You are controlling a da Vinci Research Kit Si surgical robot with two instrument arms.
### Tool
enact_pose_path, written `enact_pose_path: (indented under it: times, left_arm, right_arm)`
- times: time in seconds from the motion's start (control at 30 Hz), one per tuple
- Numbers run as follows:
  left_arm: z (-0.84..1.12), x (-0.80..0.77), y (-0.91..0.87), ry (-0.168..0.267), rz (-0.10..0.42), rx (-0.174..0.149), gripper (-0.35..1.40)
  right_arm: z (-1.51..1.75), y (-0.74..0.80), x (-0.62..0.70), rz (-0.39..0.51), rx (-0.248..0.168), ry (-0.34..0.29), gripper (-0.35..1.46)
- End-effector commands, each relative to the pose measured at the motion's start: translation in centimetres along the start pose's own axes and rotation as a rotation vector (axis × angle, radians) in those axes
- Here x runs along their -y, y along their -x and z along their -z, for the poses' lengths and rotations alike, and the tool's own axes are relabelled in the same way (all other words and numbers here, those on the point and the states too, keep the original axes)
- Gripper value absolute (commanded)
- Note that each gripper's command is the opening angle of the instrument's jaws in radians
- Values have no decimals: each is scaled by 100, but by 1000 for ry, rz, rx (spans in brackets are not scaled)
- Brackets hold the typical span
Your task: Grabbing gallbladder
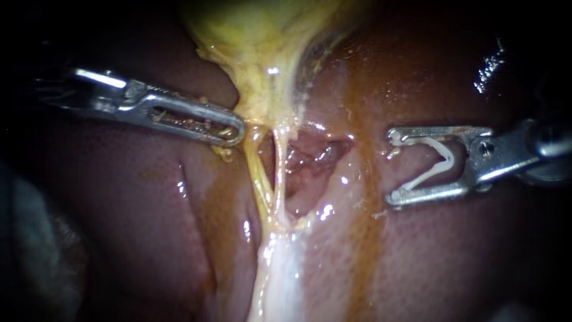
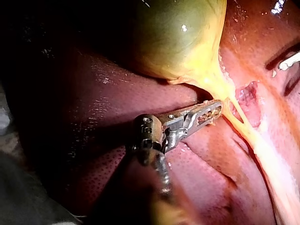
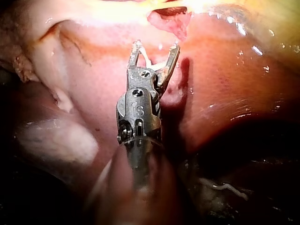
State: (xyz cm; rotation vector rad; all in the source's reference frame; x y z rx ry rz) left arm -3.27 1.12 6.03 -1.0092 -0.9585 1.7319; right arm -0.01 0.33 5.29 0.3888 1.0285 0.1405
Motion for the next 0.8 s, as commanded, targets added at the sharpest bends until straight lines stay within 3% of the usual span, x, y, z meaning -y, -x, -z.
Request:
enact_pose_path:
  times: [0.03,0.3,0.8]
  left_arm:
    - [4,-2,-2,1,-1,-4,-35]
    - [28,-11,-13,-5,6,-12,-35]
    - [29,-11,-15,-7,6,-13,-35]
  right_arm:
    - [0,0,0,0,0,0,50]
    - [0,0,0,0,0,0,50]
    - [0,0,0,-6,0,0,50]
